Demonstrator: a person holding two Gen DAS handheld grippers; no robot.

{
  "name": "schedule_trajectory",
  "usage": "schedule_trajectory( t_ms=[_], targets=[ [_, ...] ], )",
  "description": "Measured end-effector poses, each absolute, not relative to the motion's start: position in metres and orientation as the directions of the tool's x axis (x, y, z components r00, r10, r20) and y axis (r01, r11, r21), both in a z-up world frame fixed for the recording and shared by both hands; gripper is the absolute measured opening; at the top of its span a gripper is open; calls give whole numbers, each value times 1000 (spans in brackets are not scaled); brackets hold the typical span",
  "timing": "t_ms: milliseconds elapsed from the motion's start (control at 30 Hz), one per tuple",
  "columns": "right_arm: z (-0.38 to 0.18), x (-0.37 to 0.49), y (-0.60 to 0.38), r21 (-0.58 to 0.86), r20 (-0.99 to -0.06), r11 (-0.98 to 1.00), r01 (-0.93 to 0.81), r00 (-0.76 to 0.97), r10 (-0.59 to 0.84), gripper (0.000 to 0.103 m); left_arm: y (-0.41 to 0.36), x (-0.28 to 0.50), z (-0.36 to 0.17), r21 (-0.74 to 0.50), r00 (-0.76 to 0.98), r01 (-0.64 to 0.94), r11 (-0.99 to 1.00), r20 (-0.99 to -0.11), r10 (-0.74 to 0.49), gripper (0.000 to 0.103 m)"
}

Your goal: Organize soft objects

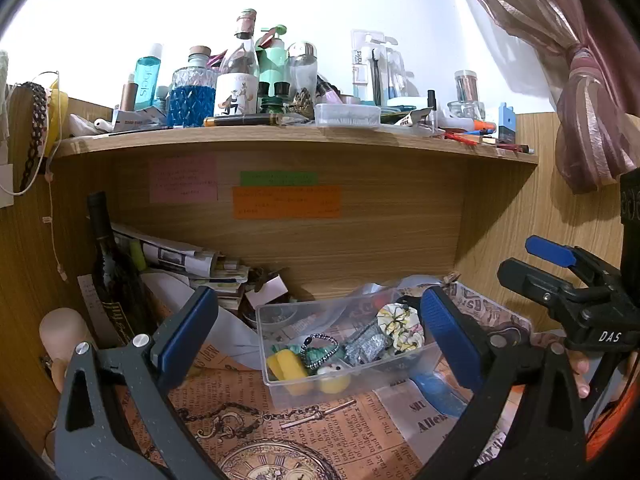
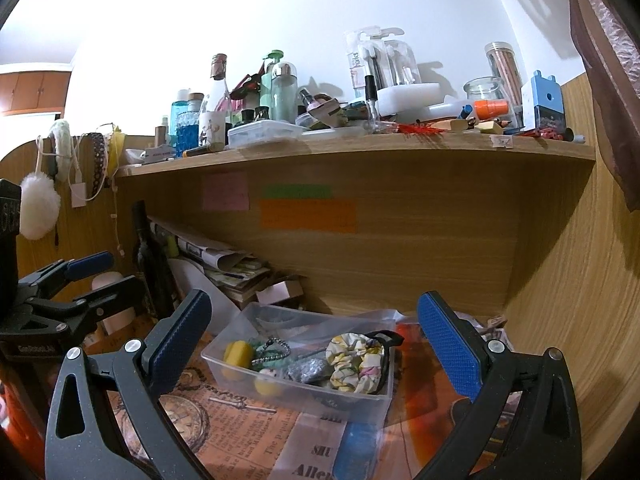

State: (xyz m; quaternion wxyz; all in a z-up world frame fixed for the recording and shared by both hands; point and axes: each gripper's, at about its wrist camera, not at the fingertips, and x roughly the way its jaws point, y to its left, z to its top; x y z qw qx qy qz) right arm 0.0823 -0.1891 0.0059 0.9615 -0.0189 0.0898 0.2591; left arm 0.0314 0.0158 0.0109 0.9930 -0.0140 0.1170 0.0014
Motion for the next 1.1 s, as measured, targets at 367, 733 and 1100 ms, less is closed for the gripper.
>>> schedule_trajectory(
  t_ms=[367,733,1100],
  targets=[
    [5,81,-186,4,-180,862,-508,847,500,103,16,32,11,-28,973,-7,1000,-232,0,103],
    [6,80,-185,3,-181,862,-507,848,499,103,15,33,10,-28,972,2,1000,-235,-9,103],
    [5,81,-185,2,-186,861,-508,846,500,103,11,34,9,-25,972,-4,1000,-236,-2,103]
  ],
)
